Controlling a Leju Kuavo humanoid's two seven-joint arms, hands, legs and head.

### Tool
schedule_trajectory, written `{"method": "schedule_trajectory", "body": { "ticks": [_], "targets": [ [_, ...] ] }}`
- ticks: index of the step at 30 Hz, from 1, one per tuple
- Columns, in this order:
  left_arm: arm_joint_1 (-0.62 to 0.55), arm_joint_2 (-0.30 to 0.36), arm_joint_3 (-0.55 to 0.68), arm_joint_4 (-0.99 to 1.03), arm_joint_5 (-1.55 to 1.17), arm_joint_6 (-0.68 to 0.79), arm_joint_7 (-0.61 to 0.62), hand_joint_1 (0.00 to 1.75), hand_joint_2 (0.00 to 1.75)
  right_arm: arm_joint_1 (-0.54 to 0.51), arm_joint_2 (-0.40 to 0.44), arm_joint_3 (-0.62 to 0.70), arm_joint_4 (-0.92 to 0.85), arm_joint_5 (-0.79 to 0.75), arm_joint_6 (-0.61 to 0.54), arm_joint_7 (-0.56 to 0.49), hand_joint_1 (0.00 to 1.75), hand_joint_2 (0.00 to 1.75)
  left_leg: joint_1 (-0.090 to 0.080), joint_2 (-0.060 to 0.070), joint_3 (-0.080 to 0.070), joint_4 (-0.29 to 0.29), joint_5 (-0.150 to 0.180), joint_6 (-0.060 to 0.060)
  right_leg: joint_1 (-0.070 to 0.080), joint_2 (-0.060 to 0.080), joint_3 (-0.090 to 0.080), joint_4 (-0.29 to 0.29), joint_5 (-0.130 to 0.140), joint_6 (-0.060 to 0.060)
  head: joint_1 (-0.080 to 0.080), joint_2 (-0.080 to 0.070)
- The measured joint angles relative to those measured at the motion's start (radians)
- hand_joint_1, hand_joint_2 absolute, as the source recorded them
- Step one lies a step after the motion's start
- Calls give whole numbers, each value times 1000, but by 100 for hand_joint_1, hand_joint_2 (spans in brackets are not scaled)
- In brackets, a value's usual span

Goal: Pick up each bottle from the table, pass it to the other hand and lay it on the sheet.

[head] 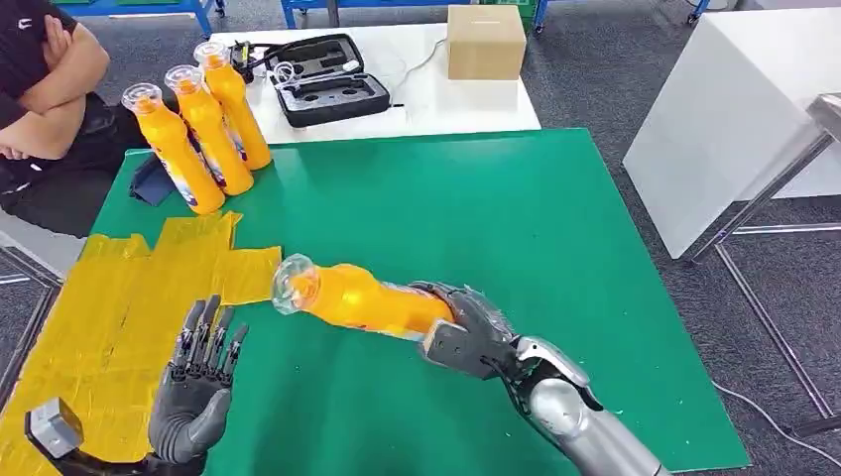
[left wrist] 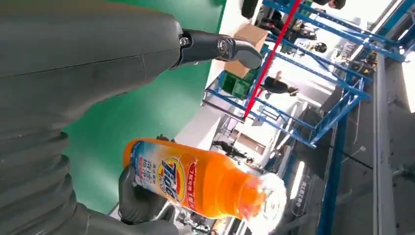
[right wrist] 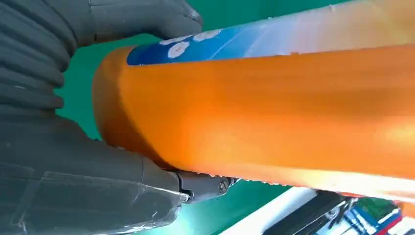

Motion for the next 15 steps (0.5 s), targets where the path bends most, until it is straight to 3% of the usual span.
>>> {"method": "schedule_trajectory", "body": {
  "ticks": [15],
  "targets": [
    [-42, -2, -220, 33, -201, 159, -122, 0, 175, -119, 113, 167, 87, -34, 5, 34, 175, 175, 0, 0, -1, 0, 0, 0, 0, 0, -1, 0, 0, 0, 0, 0]
  ]
}}
